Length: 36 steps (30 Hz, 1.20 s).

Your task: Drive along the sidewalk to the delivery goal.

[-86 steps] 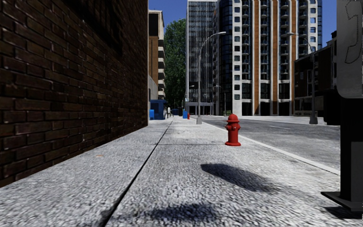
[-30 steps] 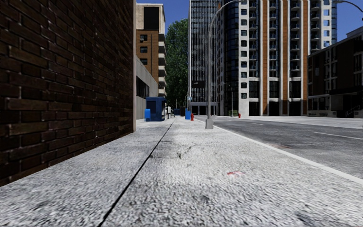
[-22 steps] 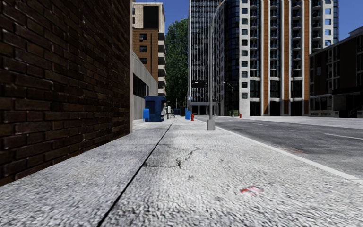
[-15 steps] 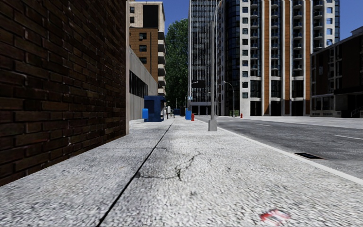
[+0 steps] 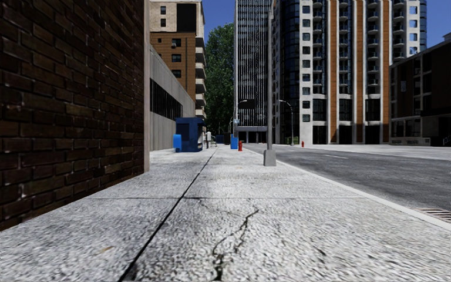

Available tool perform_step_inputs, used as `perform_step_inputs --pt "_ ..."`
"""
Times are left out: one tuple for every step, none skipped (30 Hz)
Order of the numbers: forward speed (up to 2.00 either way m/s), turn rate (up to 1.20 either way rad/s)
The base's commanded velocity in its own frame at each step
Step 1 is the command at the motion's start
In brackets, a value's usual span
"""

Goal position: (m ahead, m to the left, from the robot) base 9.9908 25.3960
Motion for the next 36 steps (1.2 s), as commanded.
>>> perform_step_inputs --pt "2.00 0.00" --pt "2.00 0.00" --pt "2.00 0.00" --pt "2.00 0.00" --pt "2.00 0.00" --pt "2.00 0.00" --pt "2.00 0.00" --pt "2.00 0.00" --pt "2.00 0.00" --pt "2.00 0.00" --pt "2.00 0.00" --pt "2.00 0.00" --pt "2.00 0.00" --pt "2.00 0.00" --pt "2.00 0.00" --pt "2.00 0.00" --pt "2.00 0.00" --pt "2.00 0.00" --pt "2.00 0.00" --pt "2.00 0.00" --pt "2.00 0.00" --pt "2.00 0.00" --pt "2.00 0.00" --pt "2.00 0.00" --pt "2.00 0.00" --pt "2.00 0.00" --pt "2.00 0.00" --pt "2.00 0.00" --pt "2.00 0.00" --pt "2.00 0.00" --pt "2.00 0.00" --pt "2.00 0.00" --pt "2.00 0.00" --pt "2.00 0.00" --pt "2.00 0.00" --pt "2.00 0.00"
